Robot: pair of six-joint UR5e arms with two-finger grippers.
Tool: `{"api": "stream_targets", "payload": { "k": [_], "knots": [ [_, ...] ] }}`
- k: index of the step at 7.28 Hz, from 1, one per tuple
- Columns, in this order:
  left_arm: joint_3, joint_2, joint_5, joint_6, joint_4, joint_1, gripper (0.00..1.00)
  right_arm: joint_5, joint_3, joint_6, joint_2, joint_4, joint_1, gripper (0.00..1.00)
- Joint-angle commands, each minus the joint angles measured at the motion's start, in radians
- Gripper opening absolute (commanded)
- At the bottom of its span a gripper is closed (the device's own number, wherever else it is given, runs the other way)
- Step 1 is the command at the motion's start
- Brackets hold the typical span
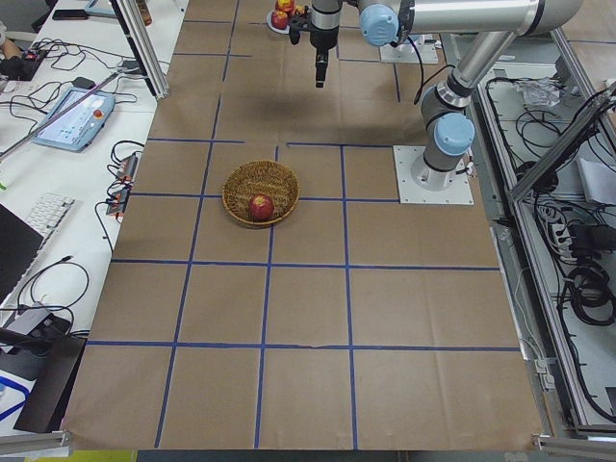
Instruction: Transfer apple from basket to plate
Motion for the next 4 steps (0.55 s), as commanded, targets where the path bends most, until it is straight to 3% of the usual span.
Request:
{"api": "stream_targets", "payload": {
  "k": [1,4],
  "knots": [
    [0.003,-0.002,-0.002,0.0,0.003,0.0,0.99,-0.009,-0.082,0.251,-0.074,0.237,0.136,1.0],
    [0.001,-0.002,-0.02,0.0,0.006,0.0,0.99,-0.01,-0.08,0.479,-0.122,0.303,0.288,1.0]
  ]
}}
